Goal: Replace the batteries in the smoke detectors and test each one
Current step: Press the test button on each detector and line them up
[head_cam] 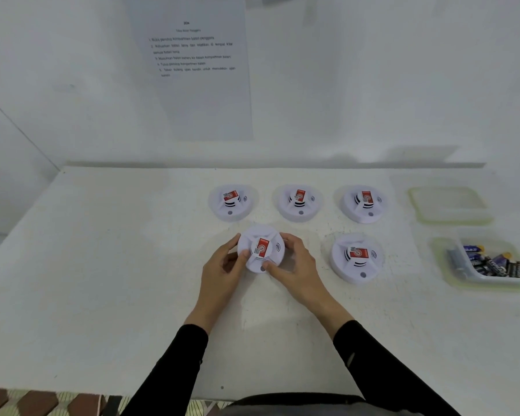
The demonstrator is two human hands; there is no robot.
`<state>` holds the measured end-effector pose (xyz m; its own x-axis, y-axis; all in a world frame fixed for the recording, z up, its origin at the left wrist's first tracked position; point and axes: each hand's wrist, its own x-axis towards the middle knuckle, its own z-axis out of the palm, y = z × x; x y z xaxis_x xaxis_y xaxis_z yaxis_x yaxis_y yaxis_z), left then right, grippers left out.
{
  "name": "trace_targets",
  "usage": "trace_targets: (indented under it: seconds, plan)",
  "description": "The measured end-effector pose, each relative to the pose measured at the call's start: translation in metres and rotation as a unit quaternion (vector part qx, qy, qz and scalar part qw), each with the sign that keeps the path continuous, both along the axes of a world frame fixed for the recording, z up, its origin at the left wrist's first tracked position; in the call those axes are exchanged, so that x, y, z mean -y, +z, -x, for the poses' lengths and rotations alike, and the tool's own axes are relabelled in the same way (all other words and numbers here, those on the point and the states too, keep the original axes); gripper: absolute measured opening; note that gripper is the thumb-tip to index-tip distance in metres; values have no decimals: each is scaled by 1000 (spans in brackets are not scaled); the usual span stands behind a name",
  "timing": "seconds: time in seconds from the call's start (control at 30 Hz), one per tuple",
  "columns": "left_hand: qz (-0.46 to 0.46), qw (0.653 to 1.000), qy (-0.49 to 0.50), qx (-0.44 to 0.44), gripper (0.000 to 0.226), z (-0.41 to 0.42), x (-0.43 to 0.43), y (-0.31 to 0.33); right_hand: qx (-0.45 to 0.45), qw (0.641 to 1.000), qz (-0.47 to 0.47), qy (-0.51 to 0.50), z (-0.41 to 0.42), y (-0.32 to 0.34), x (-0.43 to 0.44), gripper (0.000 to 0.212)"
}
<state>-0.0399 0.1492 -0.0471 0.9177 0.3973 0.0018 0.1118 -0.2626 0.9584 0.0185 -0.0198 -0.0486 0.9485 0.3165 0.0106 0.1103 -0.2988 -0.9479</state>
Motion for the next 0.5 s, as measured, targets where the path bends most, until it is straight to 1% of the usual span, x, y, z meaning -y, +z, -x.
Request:
trace_targets:
  seconds: [0.13, 0.5]
  plan:
    - [-13, 1000, 0, 15, 32, 0, 3, 2, 23, 1000, 16, -5, 0, -1, -1, 60]
    - [-15, 1000, 6, 13, 38, -1, 3, -1, 30, 999, 23, -4, -2, 1, 0, 58]
